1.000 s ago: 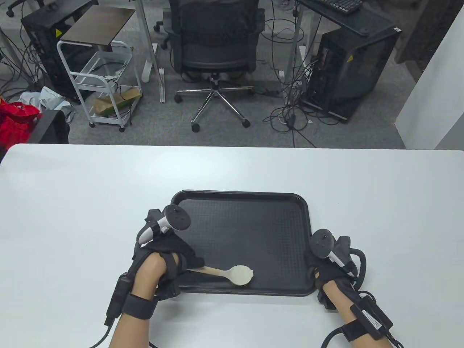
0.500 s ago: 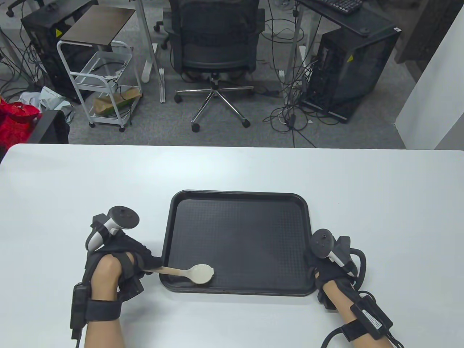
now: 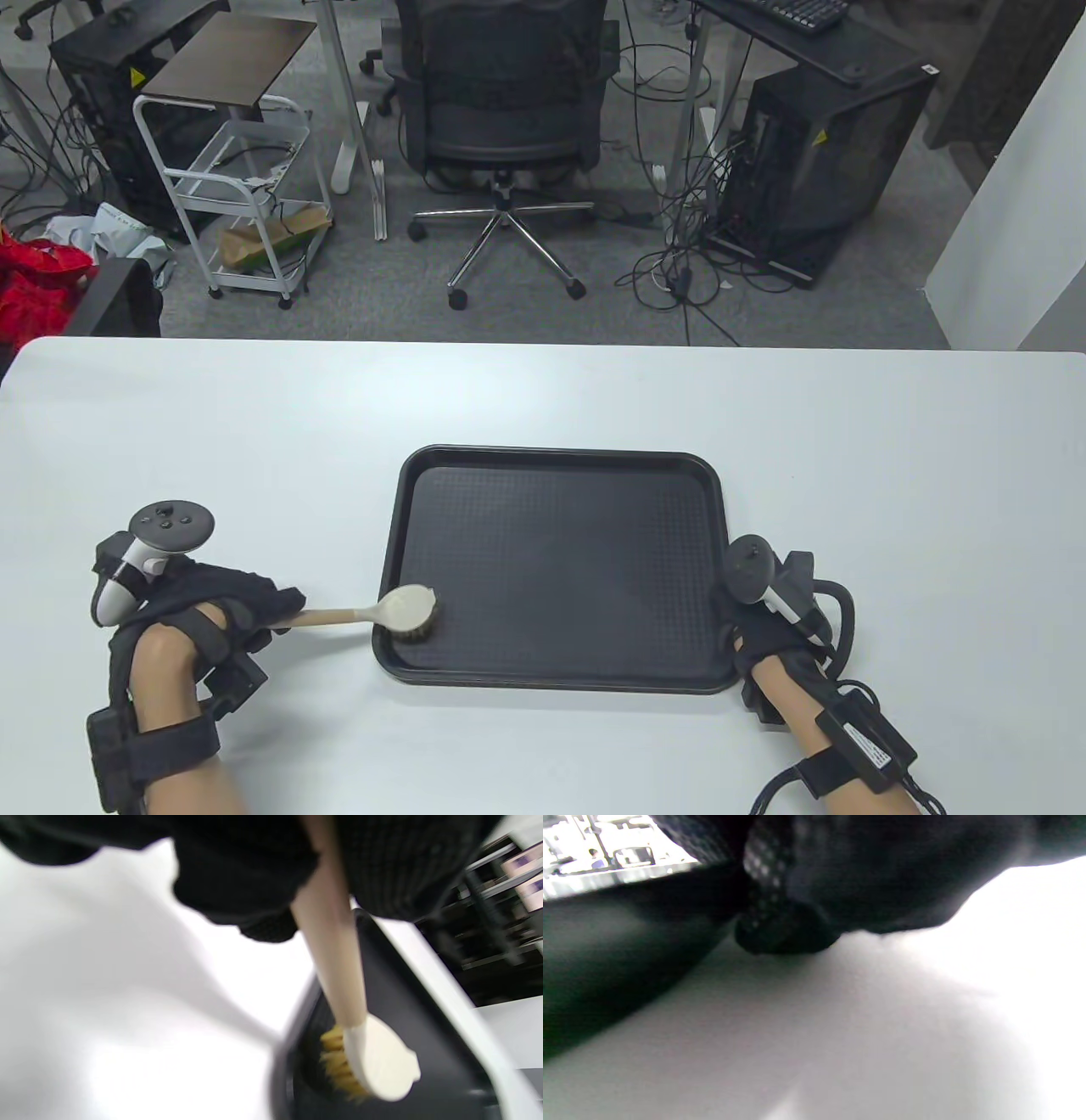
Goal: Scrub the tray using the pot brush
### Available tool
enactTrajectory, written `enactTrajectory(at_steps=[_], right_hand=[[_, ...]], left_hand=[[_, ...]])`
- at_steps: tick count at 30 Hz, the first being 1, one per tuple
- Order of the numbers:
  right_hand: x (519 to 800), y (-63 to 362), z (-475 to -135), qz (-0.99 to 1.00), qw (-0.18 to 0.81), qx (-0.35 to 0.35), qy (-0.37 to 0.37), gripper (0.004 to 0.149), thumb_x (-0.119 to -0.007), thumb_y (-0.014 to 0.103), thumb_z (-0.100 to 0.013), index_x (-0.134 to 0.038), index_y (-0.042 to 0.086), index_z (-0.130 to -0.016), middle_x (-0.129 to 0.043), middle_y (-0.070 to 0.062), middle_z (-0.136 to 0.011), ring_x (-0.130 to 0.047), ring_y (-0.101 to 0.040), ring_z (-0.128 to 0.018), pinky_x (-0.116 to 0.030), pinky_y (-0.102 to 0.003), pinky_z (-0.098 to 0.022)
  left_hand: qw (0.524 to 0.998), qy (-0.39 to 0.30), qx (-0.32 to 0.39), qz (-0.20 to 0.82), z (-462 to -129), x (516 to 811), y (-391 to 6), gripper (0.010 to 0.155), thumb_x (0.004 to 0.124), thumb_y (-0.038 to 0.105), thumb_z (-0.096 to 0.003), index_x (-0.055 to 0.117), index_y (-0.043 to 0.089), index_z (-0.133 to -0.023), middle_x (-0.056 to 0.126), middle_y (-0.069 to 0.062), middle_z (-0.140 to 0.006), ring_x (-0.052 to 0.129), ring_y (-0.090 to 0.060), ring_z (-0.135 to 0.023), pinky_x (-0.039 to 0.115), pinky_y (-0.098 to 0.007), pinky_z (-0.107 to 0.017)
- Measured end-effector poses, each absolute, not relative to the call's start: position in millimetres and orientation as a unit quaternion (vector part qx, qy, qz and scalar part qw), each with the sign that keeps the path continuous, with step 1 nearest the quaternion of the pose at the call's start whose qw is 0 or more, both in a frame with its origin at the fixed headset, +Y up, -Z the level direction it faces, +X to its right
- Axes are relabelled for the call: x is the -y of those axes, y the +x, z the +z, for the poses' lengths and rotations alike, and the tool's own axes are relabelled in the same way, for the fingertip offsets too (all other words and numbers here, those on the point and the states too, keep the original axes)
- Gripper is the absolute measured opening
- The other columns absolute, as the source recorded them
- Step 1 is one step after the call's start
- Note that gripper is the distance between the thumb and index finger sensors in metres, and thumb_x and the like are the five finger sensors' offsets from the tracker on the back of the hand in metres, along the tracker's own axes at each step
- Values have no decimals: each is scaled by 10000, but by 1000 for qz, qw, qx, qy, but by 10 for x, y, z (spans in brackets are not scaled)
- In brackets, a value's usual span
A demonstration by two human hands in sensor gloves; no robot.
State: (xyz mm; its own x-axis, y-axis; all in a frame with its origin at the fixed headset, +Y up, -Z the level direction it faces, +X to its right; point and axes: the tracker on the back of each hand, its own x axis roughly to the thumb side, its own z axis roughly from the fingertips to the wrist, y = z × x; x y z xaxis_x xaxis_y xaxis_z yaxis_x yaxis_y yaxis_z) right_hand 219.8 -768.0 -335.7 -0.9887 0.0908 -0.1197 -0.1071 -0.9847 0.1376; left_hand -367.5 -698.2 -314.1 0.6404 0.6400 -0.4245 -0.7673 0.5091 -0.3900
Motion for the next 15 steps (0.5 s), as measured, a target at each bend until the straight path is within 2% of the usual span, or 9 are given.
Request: enactTrajectory(at_steps=[3, 7, 9, 12, 15], right_hand=[[7670, 2149, -3422, 995, 39, -75, -59, 575, -784, 357, -465, -649, 39, -924, -1014, -62, -304, -971, -247, -60, -840, -446, -157], [7659, 2069, -3616, 995, 21, -74, -57, 573, -786, 359, -460, -658, 44, -920, -1018, -69, -301, -969, -252, -61, -839, -448, -157], [7663, 2048, -3779, 995, 32, -74, -61, 568, -786, 364, -459, -663, 53, -919, -1026, -72, -284, -969, -252, -62, -838, -448, -158], [7669, 2031, -3978, 994, 45, -75, -71, 560, -787, 366, -459, -672, 64, -916, -1032, -78, -269, -968, -261, -59, -835, -455, -162], [7659, 1977, -4204, 994, 28, -74, -78, 555, -786, 364, -459, -673, 68, -915, -1032, -77, -282, -972, -266, -56, -836, -458, -159]], left_hand=[[857, -237, -97, 447, -3161, 6917, -3680, 581, 837, 563, -367, 894, 106, -722, 1012, 9, -437, 937, -210, -169, 815, -485, -426], [837, -109, -143, 517, -3046, 6654, -3711, 587, 828, 565, -367, 898, 98, -716, 1017, 9, -424, 941, -203, -151, 825, -485, -408], [830, -60, -137, 537, -2973, 6510, -3710, 587, 827, 564, -370, 897, 99, -719, 1017, 9, -428, 943, -203, -158, 824, -487, -414], [820, -33, -109, 562, -2919, 6445, -3671, 586, 823, 570, -370, 895, 108, -723, 1017, 17, -433, 948, -197, -164, 826, -484, -422], [806, -39, -46, 589, -2830, 6515, -3646, 586, 829, 558, -379, 893, 95, -731, 1017, 2, -445, 950, -212, -180, 814, -500, -438]])
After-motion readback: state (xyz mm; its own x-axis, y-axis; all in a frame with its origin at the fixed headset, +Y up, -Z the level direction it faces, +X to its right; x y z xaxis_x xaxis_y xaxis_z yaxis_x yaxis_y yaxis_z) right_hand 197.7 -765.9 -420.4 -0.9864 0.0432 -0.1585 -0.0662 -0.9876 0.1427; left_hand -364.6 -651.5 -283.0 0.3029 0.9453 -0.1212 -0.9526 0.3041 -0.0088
